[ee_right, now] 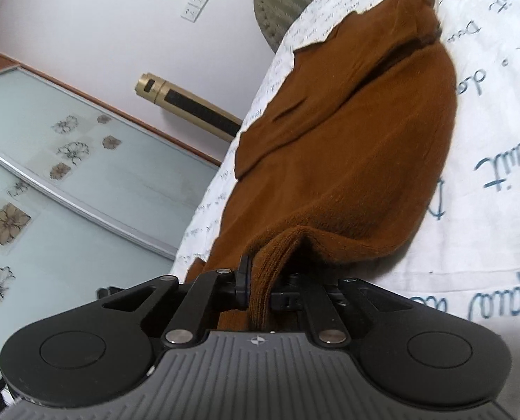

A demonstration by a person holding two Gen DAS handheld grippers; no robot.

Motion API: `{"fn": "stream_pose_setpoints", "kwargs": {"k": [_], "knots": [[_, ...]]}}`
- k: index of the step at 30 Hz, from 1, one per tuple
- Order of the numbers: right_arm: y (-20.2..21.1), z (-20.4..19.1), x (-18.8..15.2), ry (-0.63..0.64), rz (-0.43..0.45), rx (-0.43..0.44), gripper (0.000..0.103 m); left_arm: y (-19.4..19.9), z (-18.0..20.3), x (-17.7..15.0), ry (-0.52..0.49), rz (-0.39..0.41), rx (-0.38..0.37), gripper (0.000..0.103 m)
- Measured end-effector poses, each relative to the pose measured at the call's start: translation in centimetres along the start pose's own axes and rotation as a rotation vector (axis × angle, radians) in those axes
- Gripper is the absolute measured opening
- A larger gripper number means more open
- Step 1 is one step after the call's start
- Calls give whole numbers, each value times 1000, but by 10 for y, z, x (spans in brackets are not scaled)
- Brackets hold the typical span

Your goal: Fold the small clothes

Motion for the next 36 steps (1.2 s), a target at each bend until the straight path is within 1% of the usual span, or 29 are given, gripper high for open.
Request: {"fn": "stream_pose_setpoints", "kwargs": {"k": [4,7,9,11,13,14,15,16,17,21,23,24,25,26,28,29,33,36], "knots": [[14,2,7,-52,37,45,11,3,3,4,0,7,-3,11],[21,-1,14,-68,58,80,11,4,11,10,-22,14,-14,11],[17,-3,16,-63,45,68,11,2,15,13,-36,13,-6,11],[6,5,14,-75,4,27,12,1,14,13,-29,7,-10,11],[-6,17,5,-138,-76,47,18,0,9,10,-15,-1,-3,11],[-13,26,0,-182,-99,38,23,0,6,8,-5,-5,3,11],[-19,36,-5,-212,-114,7,30,0,3,6,6,-9,7,11],[-23,41,-10,-210,-123,-5,27,0,-1,5,17,-11,8,11],[-24,42,-12,-201,-114,13,26,1,-4,4,28,-11,8,11],[-24,42,-14,-203,-64,45,30,0,-10,3,50,-12,3,12],[-24,41,-16,-174,-46,43,28,0,-10,2,41,-13,9,12],[-25,40,-16,-157,-58,29,18,-1,-10,1,35,-14,13,12],[-26,43,-18,-167,-74,-17,10,-1,-10,1,34,-15,16,12],[-28,43,-17,-158,-82,-37,7,-1,-10,1,35,-17,15,12],[-27,36,-20,-97,-58,-58,8,-2,-10,1,40,-12,13,12],[-27,32,-21,-93,-53,-58,9,-1,-9,2,41,-5,6,12],[-20,18,-17,-76,-5,-22,9,0,2,10,20,13,-14,12],[-12,8,-6,-74,34,29,9,-1,12,19,-6,22,-15,12]]}}
Point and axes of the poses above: each gripper's, at about its wrist camera, not at the fingertips, and y roughly against the way its jaws point, z to its right, x to its top, the point moved 7 cm from there along -y, roughly the way its jaws point, and after that the axes turned 11 degrees about -x, right-handed, at the moved point
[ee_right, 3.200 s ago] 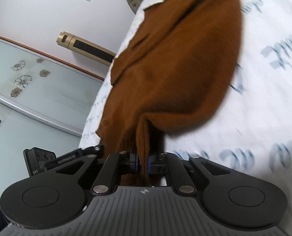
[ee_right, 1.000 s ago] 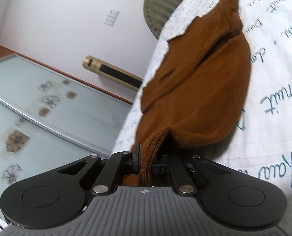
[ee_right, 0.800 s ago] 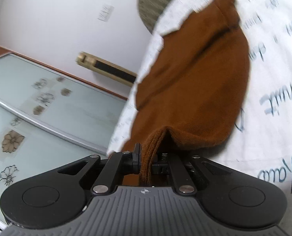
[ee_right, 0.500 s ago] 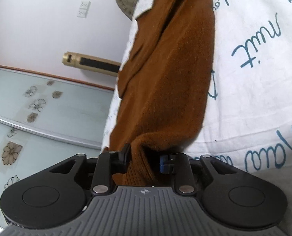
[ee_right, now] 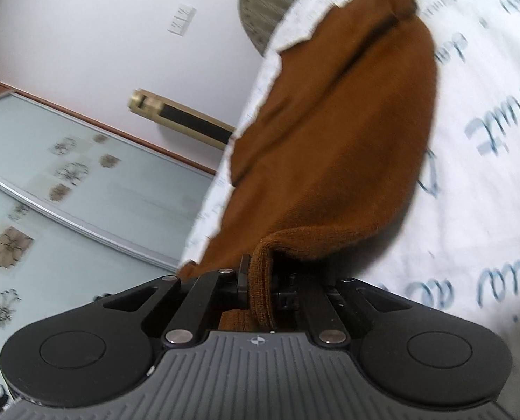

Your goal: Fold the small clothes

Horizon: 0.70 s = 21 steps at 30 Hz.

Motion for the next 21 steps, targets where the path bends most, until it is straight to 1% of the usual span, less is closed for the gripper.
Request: {"fn": "stream_pose_setpoints", "kwargs": {"k": [3,6,11,19,21], "knots": [[6,-9,15,-3,38,38,9,-6,6,10,-24,1,12,12],[5,-10,28,-1,59,40,9,-12,10,19,-59,2,45,12],[-3,-10,44,-10,79,32,9,-24,12,35,-86,5,82,12],[-18,-24,94,11,149,50,9,-44,17,90,-108,53,104,12],[-22,-26,107,16,163,41,9,-50,18,102,-120,59,117,12]]}}
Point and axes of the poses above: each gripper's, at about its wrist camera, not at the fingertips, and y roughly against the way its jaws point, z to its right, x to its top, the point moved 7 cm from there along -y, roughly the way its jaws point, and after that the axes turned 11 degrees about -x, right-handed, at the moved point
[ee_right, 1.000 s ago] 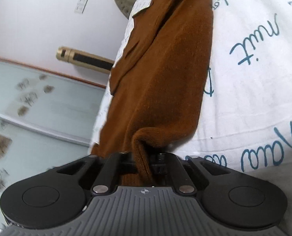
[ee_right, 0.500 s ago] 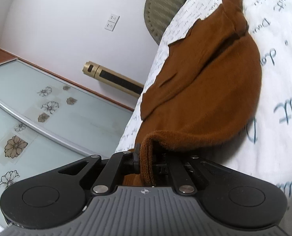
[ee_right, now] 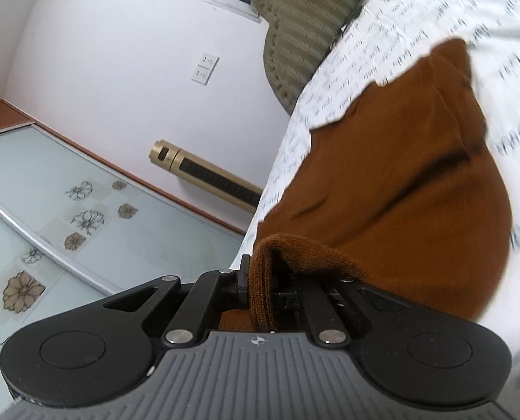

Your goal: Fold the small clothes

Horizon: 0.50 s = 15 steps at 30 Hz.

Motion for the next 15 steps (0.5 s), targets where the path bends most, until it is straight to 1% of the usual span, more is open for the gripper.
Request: {"fn": "stream_pose_setpoints", "kwargs": {"k": [4,8,10,15], "knots": [[-13,5,13,1,6,-24,9,-14,-5,9,-10,-5,31,12],[-22,16,16,-18,15,-48,9,-21,-16,14,1,4,68,12],[-25,23,16,-21,20,-72,9,-25,-22,16,-4,4,101,12],[-36,35,20,-23,27,-111,9,-36,-34,17,-44,-11,213,12]]}}
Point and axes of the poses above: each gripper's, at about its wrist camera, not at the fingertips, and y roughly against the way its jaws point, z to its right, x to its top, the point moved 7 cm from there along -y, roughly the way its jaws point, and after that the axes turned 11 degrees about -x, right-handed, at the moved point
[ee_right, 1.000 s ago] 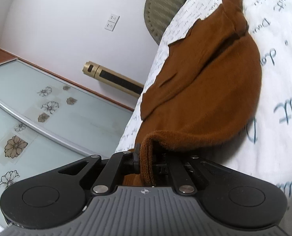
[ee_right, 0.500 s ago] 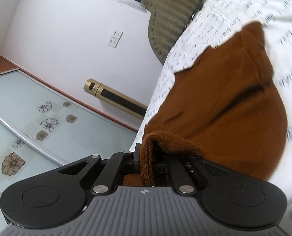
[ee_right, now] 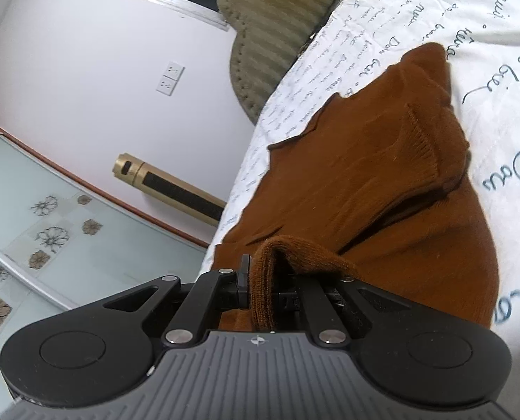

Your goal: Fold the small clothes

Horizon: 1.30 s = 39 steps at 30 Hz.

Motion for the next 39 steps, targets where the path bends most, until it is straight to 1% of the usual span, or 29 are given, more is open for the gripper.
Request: {"fn": "stream_pose_setpoints", "kwargs": {"k": [6,11,16,22,28,34,39], "knots": [[-18,8,14,-9,10,-37,9,-15,-7,6,-37,-9,88,12],[-28,10,22,-8,20,-57,9,-23,-9,16,-54,-12,128,12],[-38,11,34,-12,38,-72,9,-28,-5,32,-115,4,192,12],[-52,12,52,-16,72,-93,9,-41,-6,52,-136,-5,220,12],[-64,14,73,-21,106,-108,9,-62,-11,67,-133,-11,238,12],[-73,18,87,-10,128,-135,9,-78,-14,78,-124,-20,239,12],[-84,19,97,0,150,-161,9,-94,-14,95,-131,-29,247,12]]}}
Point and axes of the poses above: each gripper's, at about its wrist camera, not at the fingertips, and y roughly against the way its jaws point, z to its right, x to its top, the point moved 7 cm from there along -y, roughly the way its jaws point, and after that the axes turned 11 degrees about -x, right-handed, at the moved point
